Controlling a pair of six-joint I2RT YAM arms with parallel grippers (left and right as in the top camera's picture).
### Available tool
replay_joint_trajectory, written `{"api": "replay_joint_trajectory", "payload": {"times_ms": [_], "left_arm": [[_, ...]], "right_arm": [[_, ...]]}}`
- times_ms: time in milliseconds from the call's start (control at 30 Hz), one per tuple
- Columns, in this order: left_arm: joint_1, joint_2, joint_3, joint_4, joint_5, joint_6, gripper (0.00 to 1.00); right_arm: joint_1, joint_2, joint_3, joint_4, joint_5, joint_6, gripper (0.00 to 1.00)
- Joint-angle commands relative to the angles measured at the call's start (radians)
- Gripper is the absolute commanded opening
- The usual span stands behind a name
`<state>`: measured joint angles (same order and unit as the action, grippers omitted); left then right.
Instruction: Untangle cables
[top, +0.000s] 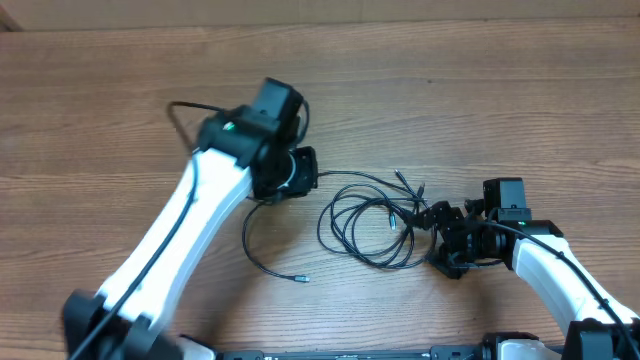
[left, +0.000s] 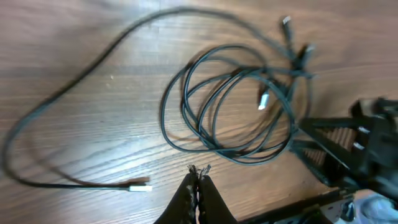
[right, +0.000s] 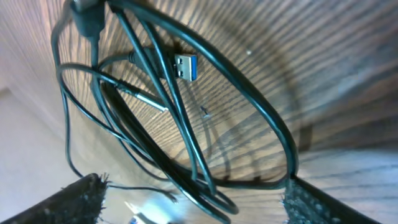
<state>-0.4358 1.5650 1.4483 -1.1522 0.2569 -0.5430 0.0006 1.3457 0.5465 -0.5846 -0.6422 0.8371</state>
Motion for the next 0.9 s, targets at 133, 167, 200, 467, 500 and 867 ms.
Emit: {"api": "replay_joint_trajectory", "payload": {"times_ms": [133, 167, 200, 467, 500, 867], "left_arm": [[0.003, -0.069, 0.011, -0.081, -0.147, 0.027, 0.04], [0.003, -0.066, 0.009, -0.093, -0.151, 0.028, 0.04], [0.003, -0.064, 0.006, -0.103, -0.156, 0.028, 0.04], [0.003, -0.060, -0.013, -0.108, -0.144, 0.050, 0.04], [0.003, -0.060, -0.013, -0.107, -0.144, 0.050, 0.04], [0.003, -0.060, -0.013, -0.092, -0.145, 0.049, 0.04]], "right_arm": [[-0.003, -0.010, 0.013, 0.053, -0.051, -0.039, 0.97], [-0.005, -0.010, 0.020, 0.069, -0.085, -0.071, 0.98], [-0.008, -0.010, 0.031, 0.077, -0.109, -0.092, 0.98], [-0.008, -0.010, 0.119, 0.078, -0.224, -0.132, 0.97], [-0.008, -0.010, 0.123, 0.076, -0.238, -0.154, 0.97], [-0.010, -0.191, 0.124, -0.037, -0.249, -0.218, 1.00]]}}
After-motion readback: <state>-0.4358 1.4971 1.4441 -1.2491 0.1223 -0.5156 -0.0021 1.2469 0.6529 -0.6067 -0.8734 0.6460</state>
